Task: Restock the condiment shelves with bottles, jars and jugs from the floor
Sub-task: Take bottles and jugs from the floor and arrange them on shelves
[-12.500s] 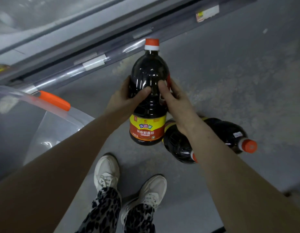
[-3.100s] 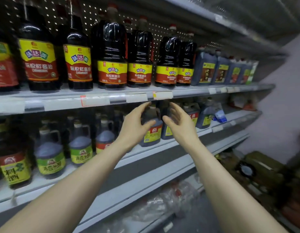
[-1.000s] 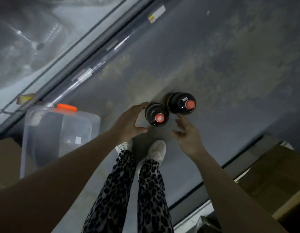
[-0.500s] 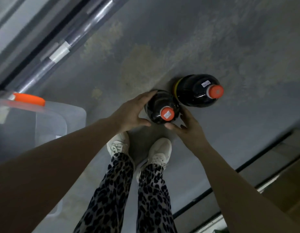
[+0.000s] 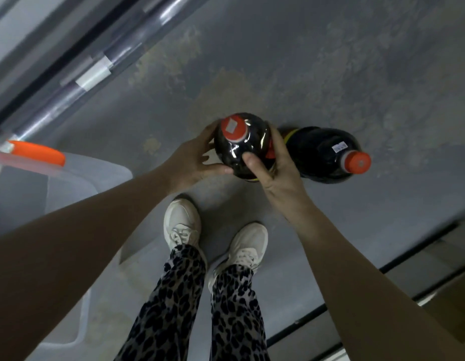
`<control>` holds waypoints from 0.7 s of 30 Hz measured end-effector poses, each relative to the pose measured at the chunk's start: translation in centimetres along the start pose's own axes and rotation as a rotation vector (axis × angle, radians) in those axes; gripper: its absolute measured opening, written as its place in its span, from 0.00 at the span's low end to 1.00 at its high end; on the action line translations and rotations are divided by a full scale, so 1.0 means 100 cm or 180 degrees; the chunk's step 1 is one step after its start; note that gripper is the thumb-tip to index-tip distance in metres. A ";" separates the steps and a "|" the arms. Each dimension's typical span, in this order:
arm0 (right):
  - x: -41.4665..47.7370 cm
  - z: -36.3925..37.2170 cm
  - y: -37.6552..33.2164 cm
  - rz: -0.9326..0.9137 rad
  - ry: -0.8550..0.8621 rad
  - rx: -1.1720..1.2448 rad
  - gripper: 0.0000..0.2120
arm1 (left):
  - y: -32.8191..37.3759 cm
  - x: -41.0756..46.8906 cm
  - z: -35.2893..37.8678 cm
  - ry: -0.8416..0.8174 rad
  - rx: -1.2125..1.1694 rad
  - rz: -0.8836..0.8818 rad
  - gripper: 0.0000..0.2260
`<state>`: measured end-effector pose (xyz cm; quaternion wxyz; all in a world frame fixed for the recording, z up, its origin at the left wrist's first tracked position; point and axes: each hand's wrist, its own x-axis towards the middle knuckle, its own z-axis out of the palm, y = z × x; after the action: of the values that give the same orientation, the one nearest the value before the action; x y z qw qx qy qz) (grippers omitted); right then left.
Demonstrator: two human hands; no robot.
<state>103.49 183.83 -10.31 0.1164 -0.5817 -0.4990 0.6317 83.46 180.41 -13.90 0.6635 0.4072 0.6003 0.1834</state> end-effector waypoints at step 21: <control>0.118 -0.004 -0.015 0.0081 -0.0096 -0.0227 0.33 | 0.011 0.088 -0.016 0.0809 -0.1963 -0.0370 0.21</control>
<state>99.73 193.33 -16.40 0.0800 -0.5822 -0.5155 0.6237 84.08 188.07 -18.68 0.6846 0.1263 0.6167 0.3675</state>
